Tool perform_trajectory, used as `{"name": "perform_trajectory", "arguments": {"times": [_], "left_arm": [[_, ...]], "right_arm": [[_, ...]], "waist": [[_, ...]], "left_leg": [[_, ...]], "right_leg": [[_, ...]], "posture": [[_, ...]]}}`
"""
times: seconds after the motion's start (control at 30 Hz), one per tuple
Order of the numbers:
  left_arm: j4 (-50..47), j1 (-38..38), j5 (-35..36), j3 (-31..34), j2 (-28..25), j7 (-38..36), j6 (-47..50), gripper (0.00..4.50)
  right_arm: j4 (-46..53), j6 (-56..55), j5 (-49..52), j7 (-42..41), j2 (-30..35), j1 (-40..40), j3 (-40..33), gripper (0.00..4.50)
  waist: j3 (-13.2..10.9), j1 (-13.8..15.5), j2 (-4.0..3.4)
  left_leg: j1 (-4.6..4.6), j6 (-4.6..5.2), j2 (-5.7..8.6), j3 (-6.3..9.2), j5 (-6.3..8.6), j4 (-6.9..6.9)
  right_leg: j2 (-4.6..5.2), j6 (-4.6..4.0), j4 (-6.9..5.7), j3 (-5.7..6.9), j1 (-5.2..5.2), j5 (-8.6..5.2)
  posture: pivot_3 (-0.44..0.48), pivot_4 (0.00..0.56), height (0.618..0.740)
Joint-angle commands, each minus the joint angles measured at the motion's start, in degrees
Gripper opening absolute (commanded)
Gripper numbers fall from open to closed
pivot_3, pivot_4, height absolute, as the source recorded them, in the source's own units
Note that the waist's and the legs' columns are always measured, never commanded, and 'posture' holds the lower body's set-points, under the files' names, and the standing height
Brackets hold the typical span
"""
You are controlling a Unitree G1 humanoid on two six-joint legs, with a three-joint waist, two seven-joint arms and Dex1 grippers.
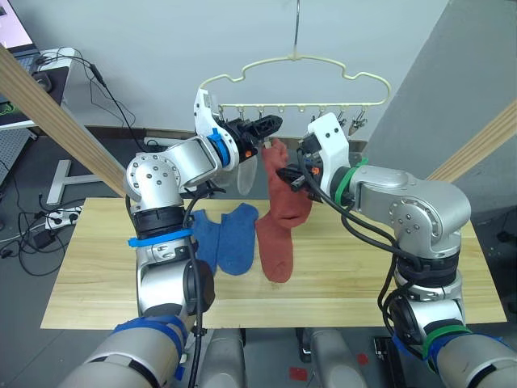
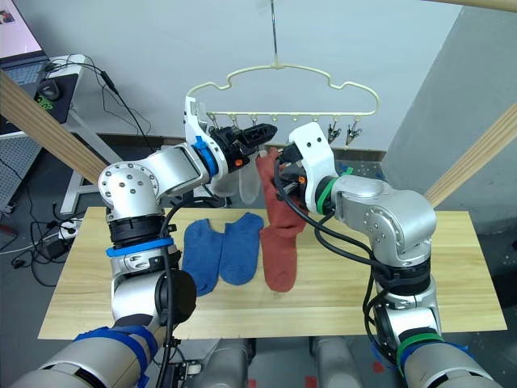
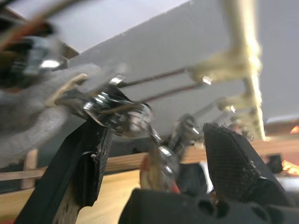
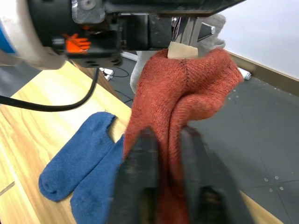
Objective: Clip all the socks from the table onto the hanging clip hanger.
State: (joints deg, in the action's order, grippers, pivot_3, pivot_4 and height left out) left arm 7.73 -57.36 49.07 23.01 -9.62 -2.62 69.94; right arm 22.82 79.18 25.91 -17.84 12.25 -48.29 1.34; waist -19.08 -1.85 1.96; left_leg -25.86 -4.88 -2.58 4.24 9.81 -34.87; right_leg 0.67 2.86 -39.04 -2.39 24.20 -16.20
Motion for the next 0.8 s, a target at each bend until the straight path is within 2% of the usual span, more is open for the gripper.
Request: {"name": "perform_trajectory", "arguments": {"times": [0.03, 0.07, 0.13, 0.33, 0.5, 0.6, 0.8], "left_arm": [[-6.4, 1.8, 0.6, -3.8, -2.8, -4.0, 1.2, 3.33], [-8.3, 3.1, 0.4, -5.3, -4.1, -5.6, 1.2, 3.33], [-12.2, 6.0, 0.3, -7.5, -7.1, -8.7, 0.8, 3.33], [-21.1, 14.5, 0.1, -10.5, -15.9, -16.8, -1.5, 3.33], [-27.5, 21.5, -1.2, -11.3, -22.2, -27.5, -10.8, 3.33], [-28.7, 22.4, -0.3, -11.4, -24.3, -32.3, -13.4, 3.33], [-27.0, 22.6, -5.0, -14.2, -29.2, -42.2, -22.6, 3.33]], "right_arm": [[1.7, -1.4, 0.2, 0.2, 0.6, 0.0, -0.1, 2.17], [1.7, -1.5, 0.1, 0.2, 0.9, 0.3, 0.1, 2.59], [2.2, -1.3, 0.4, 0.1, 1.4, 1.2, 0.1, 3.14], [5.5, 0.1, 1.2, 0.3, 3.1, 5.3, -1.0, 3.14], [8.9, 0.4, 0.3, 2.1, 3.1, 9.8, -1.7, 3.14], [11.1, -0.8, -0.5, 4.1, 1.8, 13.5, -1.2, 3.14], [12.9, -2.9, -3.4, 10.5, -3.6, 18.3, -0.1, 3.14]], "waist": [[0.0, 0.0, 0.0], [0.0, 0.0, 0.0], [0.0, -0.1, -0.02], [0.0, 0.1, -0.05], [0.0, 0.2, -0.05], [0.0, 0.4, -0.04], [0.0, 0.5, -0.06]], "left_leg": [[0.0, 0.0, 0.0, 0.0, 0.0, 0.01], [0.0, 0.0, 0.0, 0.0, 0.0, 0.02], [0.01, 0.0, -0.01, 0.0, 0.0, 0.04], [0.0, -0.01, -0.03, -0.01, -0.01, 0.07], [0.0, -0.01, -0.02, -0.01, -0.01, 0.07], [0.0, -0.01, -0.02, 0.0, -0.01, 0.07], [0.0, -0.01, 0.0, -0.01, -0.01, 0.07]], "right_leg": [[0.0, 0.0, 0.0, -0.01, 0.01, 0.0], [0.0, 0.0, -0.01, 0.0, 0.01, 0.0], [0.0, 0.0, -0.01, -0.01, 0.02, 0.0], [0.0, -0.01, -0.01, -0.01, 0.06, 0.0], [0.04, -0.01, 0.01, -0.02, 0.05, 0.0], [0.05, -0.01, 0.01, 0.01, 0.04, 0.0], [0.06, -0.01, 0.01, 0.01, 0.04, 0.0]], "posture": [[-0.006, 0.334, 0.74], [-0.002, 0.333, 0.74], [0.008, 0.332, 0.74], [0.037, 0.322, 0.74], [0.06, 0.312, 0.74], [0.077, 0.298, 0.74], [0.095, 0.273, 0.74]]}}
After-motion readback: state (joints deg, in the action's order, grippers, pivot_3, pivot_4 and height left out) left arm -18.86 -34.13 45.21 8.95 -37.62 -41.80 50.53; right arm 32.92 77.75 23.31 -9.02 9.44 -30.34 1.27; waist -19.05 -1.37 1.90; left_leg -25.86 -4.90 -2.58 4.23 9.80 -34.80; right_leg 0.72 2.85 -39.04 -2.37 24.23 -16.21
